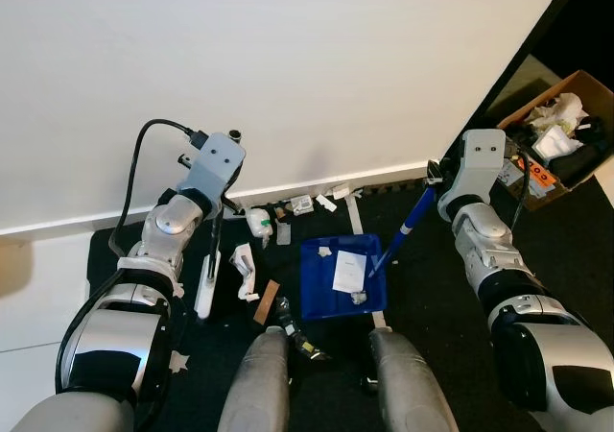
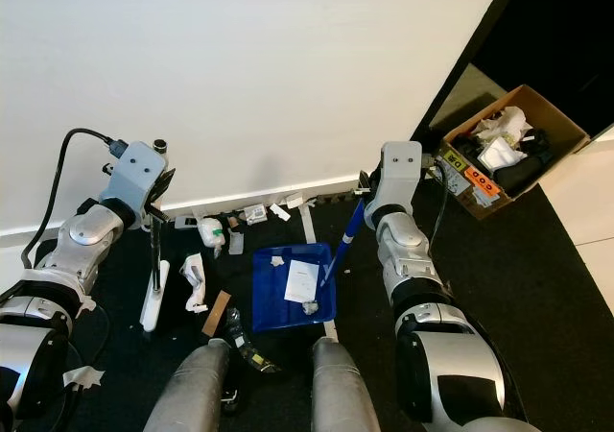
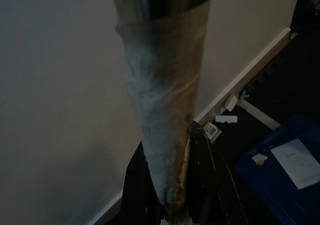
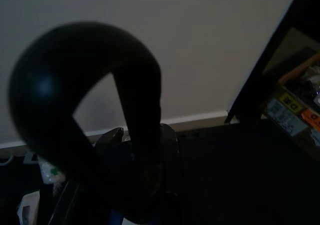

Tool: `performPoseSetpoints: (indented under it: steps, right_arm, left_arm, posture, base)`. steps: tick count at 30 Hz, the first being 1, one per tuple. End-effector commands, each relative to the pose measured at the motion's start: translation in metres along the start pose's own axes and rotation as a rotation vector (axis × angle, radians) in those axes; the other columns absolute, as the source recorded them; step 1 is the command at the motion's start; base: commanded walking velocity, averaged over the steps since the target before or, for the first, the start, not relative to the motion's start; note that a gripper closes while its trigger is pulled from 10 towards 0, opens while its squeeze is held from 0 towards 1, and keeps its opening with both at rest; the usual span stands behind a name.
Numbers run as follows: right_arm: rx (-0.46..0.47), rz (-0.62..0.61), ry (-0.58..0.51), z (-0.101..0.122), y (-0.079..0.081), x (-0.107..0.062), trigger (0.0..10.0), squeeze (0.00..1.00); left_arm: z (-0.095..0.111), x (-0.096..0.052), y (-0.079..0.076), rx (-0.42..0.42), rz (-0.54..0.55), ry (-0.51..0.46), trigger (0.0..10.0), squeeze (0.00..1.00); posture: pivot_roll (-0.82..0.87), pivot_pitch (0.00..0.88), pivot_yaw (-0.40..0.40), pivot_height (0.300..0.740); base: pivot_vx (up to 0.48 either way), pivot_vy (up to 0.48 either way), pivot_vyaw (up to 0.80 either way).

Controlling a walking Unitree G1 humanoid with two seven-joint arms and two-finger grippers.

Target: Sweep floor

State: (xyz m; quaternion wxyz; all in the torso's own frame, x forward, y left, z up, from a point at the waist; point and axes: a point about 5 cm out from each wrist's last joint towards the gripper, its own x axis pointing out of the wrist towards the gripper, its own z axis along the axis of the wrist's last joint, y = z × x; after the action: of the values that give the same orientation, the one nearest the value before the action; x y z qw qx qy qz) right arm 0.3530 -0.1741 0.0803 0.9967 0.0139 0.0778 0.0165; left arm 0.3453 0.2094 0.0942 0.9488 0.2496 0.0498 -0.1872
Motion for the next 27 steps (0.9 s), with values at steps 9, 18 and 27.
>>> performPoseSetpoints:
  steps: [9,18,27]
  right_arm:
    - [0.006,0.094,-0.109,0.014,0.026,0.002,10.0,0.0]
    - [-0.072,0.172,-0.083,0.002,0.036,-0.003,10.0,0.0]
    - [-0.16,0.186,-0.079,0.006,0.032,-0.002,10.0,0.0]
  left_arm:
    - [-0.006,-0.007,0.01,0.033,0.017,0.019,10.0,0.0]
    - [-0.01,-0.01,0.008,0.017,0.025,0.029,10.0,0.0]
    - [-0.011,-0.011,0.01,0.026,0.028,0.037,10.0,0.0]
  posture:
    - [0.01,0.217,0.003,0.74]
    - [0.0,0.213,-0.003,0.74]
    - [0.0,0.213,0.0,0.74]
  base:
    - [0.0,0.0,0.0]
    - [0.0,0.0,0.0]
    - [0.0,0.0,0.0]
